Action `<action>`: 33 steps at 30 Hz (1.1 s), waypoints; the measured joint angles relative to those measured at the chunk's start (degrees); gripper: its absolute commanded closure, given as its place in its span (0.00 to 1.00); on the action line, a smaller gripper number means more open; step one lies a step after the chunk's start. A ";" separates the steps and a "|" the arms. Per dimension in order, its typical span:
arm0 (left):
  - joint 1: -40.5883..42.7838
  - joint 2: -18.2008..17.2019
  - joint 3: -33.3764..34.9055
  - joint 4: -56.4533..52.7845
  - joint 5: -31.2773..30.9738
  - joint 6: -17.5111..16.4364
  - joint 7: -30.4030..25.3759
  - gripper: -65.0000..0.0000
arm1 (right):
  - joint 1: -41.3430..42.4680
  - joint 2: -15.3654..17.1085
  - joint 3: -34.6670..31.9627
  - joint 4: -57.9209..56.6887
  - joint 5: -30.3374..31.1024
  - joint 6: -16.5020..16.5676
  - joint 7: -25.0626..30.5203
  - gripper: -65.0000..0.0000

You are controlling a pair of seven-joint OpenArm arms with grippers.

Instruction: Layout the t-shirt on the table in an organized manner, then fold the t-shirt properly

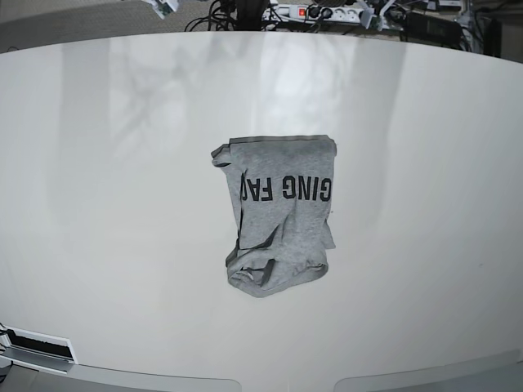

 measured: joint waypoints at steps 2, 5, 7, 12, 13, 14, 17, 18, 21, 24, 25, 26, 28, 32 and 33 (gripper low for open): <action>-1.14 0.94 -0.11 0.00 0.00 0.15 0.00 1.00 | 1.09 -0.90 -0.26 0.00 0.02 -1.18 0.15 1.00; -2.64 2.73 -0.11 0.09 2.58 0.83 -0.39 1.00 | 3.04 -1.55 -0.26 0.02 0.07 -1.01 0.33 1.00; -3.08 3.65 -0.07 0.11 6.38 4.26 -1.33 1.00 | 4.24 -1.95 -0.26 0.02 0.04 -0.68 0.35 1.00; -3.08 1.99 -0.09 0.00 9.03 6.82 -1.92 1.00 | 4.87 -2.12 -0.26 0.02 0.07 1.81 0.57 1.00; -3.10 1.66 -0.15 0.02 9.03 6.78 -1.95 1.00 | 4.63 -2.10 -0.26 0.00 0.07 1.81 0.55 1.00; -3.21 1.49 -0.15 0.02 9.03 6.82 -1.95 1.00 | 4.57 -2.12 -0.26 0.00 0.02 1.84 0.52 1.00; -3.28 1.70 -0.15 0.02 9.01 6.75 -2.58 1.00 | 4.48 -2.12 -0.26 -0.04 0.02 0.04 1.07 1.00; -3.23 1.92 -0.15 0.02 9.03 6.64 -3.45 1.00 | 4.50 -2.10 -0.26 -0.04 0.04 -0.63 1.68 1.00; -3.39 2.16 -0.11 0.00 9.03 6.01 -3.89 1.00 | 4.81 -2.27 -0.26 -0.04 0.07 -0.96 2.12 1.00; -3.87 1.81 -0.11 0.00 9.03 6.40 -3.87 1.00 | 4.81 -2.78 -0.26 -0.04 0.04 -0.31 2.08 1.00; -4.04 1.75 -0.11 0.00 9.03 6.49 -3.87 1.00 | 4.79 -3.02 -0.26 -0.04 -0.28 -0.02 2.10 1.00; -4.35 1.75 -0.11 0.02 9.01 6.54 -3.89 1.00 | 4.76 -3.26 -0.26 -0.04 -1.62 0.02 2.10 1.00; -4.74 1.77 -0.11 0.02 7.45 6.45 -3.89 1.00 | 4.74 -3.91 -0.26 -0.04 -4.13 0.11 2.05 1.00; -4.79 1.75 -0.11 0.02 4.68 6.58 -3.80 1.00 | 4.96 -4.15 -0.26 -0.04 -5.57 0.31 1.36 1.00; -4.79 1.75 -0.11 0.02 4.70 6.58 -3.58 1.00 | 5.16 -4.07 -0.26 -0.04 -5.73 0.28 1.03 1.00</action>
